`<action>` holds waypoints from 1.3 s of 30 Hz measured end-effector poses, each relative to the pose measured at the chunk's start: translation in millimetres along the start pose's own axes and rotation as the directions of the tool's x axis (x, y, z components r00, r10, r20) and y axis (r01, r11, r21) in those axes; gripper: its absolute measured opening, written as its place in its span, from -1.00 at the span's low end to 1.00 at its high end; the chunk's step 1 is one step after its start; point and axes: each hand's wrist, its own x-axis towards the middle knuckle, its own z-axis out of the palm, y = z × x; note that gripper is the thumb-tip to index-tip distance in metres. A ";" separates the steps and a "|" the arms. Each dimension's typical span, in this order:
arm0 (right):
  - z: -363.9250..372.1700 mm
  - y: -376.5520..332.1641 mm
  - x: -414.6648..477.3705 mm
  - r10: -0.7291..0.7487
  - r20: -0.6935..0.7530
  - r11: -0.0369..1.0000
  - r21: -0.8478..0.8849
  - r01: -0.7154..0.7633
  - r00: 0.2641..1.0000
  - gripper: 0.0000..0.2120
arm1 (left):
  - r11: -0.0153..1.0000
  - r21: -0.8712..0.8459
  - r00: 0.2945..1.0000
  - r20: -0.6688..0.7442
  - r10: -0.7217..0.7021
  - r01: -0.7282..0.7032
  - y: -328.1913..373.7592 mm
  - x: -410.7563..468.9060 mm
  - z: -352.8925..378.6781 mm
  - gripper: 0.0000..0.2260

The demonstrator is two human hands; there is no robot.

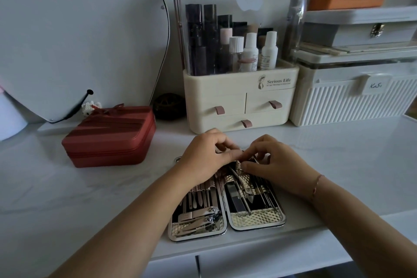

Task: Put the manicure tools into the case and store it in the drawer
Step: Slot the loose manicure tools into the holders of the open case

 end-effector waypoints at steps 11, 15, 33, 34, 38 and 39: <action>5.6 -3.2 8.0 0.070 0.022 0.994 -0.082 -0.068 0.997 -0.83 | 0.989 0.016 0.989 0.034 -0.146 0.146 -12.3 0.1 -5.9 -0.85; 7.6 -1.9 10.7 0.089 0.037 0.993 -0.075 -0.086 0.995 -0.85 | 0.986 0.015 0.986 0.038 -0.165 0.164 -11.8 0.6 -7.7 -0.85; 4.9 -7.1 9.0 0.111 0.089 0.992 -0.076 -0.105 0.990 -0.85 | 0.985 0.030 0.985 0.042 -0.170 0.169 -14.9 2.6 -7.1 -0.76; 4.6 -7.2 8.7 0.108 0.089 0.992 -0.072 -0.102 0.990 -0.85 | 0.985 0.029 0.984 0.044 -0.170 0.169 -14.8 2.6 -7.1 -0.77; 2.9 -7.2 8.2 0.097 0.075 0.995 -0.042 -0.094 0.992 -0.87 | 0.985 0.018 0.984 0.049 -0.174 0.173 -14.0 2.3 -7.7 -0.76; 2.1 -6.9 8.5 0.099 0.079 0.994 -0.043 -0.096 0.992 -0.88 | 0.985 0.020 0.983 0.048 -0.175 0.174 -14.1 2.5 -8.0 -0.76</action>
